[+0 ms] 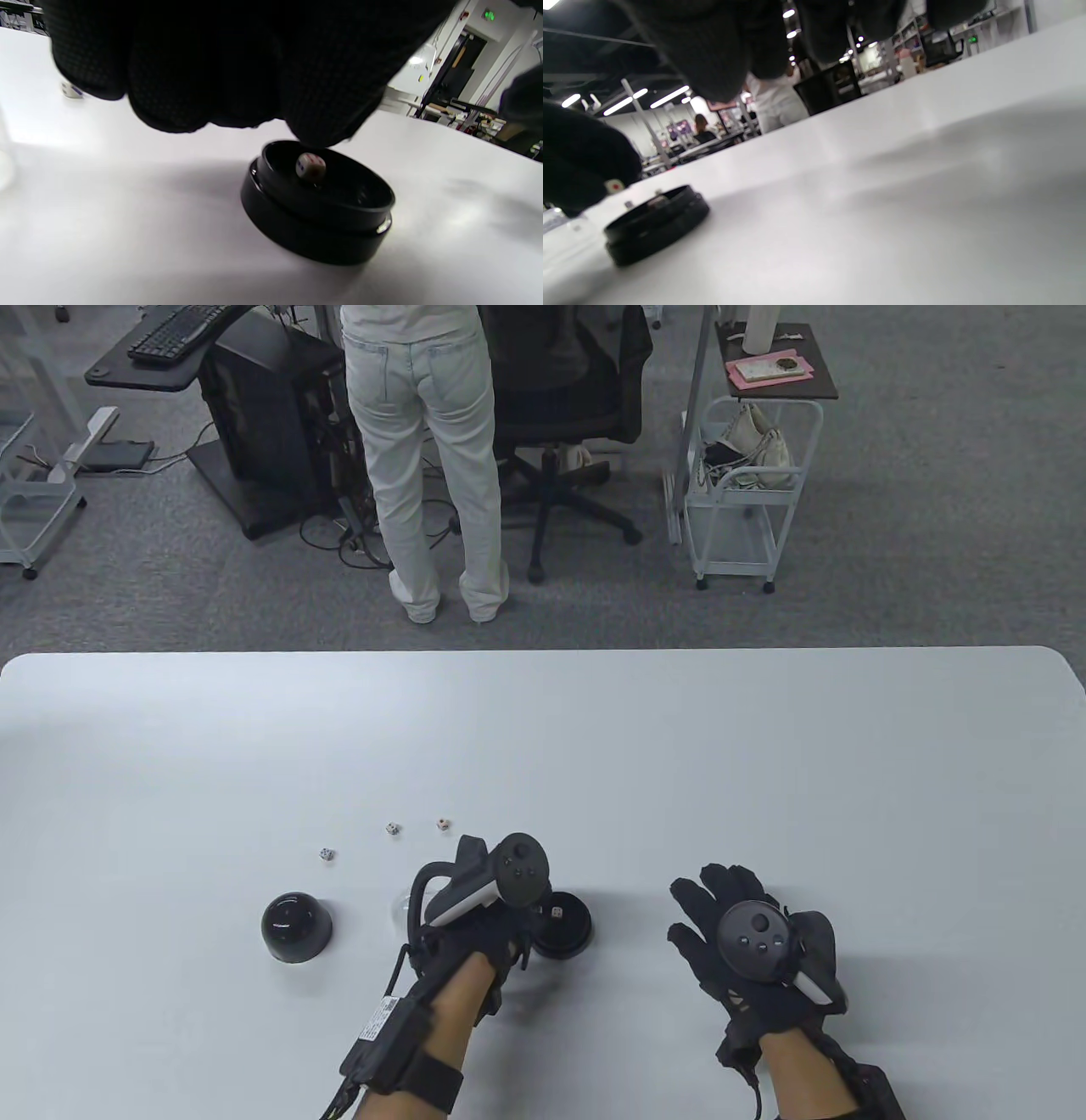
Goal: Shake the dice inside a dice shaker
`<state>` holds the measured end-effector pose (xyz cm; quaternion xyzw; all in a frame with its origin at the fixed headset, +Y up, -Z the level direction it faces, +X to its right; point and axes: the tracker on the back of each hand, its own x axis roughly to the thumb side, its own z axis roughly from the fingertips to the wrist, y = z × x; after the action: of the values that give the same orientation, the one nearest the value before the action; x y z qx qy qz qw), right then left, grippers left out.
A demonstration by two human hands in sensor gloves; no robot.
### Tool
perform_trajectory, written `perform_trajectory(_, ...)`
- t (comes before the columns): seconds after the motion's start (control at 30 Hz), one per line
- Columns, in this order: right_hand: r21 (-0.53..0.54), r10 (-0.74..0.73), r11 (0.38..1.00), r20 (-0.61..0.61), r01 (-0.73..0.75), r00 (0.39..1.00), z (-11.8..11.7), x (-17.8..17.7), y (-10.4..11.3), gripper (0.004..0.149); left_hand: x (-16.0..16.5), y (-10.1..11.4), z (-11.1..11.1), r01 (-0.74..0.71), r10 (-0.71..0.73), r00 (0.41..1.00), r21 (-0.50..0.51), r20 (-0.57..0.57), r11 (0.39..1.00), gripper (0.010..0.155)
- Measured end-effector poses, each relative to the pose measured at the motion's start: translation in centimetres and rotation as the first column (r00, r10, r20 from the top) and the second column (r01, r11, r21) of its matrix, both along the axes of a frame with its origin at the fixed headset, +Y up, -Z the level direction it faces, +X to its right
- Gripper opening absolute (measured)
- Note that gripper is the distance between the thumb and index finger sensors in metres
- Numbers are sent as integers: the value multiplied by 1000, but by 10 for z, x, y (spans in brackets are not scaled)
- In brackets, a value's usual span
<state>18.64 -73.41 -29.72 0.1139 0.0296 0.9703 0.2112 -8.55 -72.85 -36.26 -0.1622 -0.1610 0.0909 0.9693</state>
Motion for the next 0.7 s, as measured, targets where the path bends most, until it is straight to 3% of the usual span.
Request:
perform_trajectory(0.1, 2, 2, 1000, -10, -2, 1000, 0, -1, 0, 54, 3, -3, -3, 15, -16, 1000, -27, -6, 1000, 48)
perform_trajectory(0.2, 0, -2, 1000, -13, 2, 1000, 0, -1, 0, 55, -11, 7, -9, -26, 27, 999, 28, -38, 999, 52)
perform_trajectory(0.3, 2, -12, 1000, -8, 13, 1000, 1, 0, 0, 54, -41, 22, -18, -35, 47, 990, 87, -134, 996, 50)
perform_trajectory(0.47, 4, -16, 1000, 0, 16, 1000, 1, 1, 1, 54, -107, 40, -35, 93, -32, 935, 158, -354, 983, 48)
perform_trajectory(0.57, -1, -17, 1000, 0, 17, 1000, 1, 1, 1, 55, -144, 37, -45, 181, -105, 887, 130, -450, 975, 46)
perform_trajectory(0.7, 4, -17, 1000, 8, 17, 1000, 1, 2, 2, 54, -177, 17, -54, 310, -265, 805, -5, -530, 951, 49)
